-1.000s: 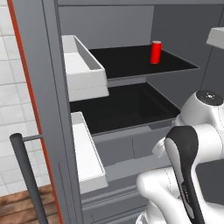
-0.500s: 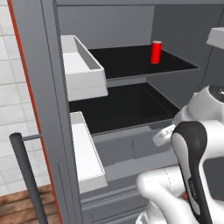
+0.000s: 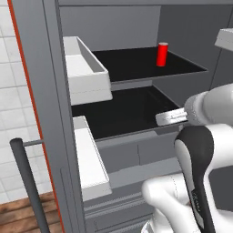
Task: Open the fridge, grab two sodas, and place both sodas inside the bowl with ice on the dining counter.
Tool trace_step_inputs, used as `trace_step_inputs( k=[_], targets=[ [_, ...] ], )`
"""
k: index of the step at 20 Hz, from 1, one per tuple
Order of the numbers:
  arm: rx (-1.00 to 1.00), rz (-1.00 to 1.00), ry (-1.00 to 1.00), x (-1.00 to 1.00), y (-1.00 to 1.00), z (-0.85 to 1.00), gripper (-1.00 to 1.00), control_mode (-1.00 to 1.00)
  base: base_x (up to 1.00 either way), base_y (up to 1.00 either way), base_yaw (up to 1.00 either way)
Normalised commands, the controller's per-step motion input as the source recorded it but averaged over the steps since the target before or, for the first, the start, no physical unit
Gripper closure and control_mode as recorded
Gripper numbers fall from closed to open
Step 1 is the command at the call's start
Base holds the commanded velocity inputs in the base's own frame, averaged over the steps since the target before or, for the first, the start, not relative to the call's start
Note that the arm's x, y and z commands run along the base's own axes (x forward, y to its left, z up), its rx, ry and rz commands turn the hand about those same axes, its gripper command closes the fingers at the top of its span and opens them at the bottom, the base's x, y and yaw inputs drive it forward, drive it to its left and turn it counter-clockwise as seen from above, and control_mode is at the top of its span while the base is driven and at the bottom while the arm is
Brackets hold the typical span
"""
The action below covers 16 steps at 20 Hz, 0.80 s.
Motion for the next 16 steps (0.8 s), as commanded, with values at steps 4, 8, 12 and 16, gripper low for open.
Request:
trace_step_inputs(
  k=[4, 8, 12, 16],
  targets=[
    [0.01, -0.13, -0.26, 0.33, -0.15, 0.57, -1.00, -1.00, 0.00, 0.00, 0.00],
    [0.06, -0.01, -0.26, 0.45, -0.39, 0.45, -1.00, -1.00, 0.00, 0.00, 0.00],
    [0.07, -0.03, -0.28, 0.38, -0.33, 0.40, -1.00, -1.00, 0.00, 0.00, 0.00],
    [0.02, -0.08, -0.12, 0.25, -0.01, 0.35, -1.00, -1.00, 0.00, 0.00, 0.00]
  ],
)
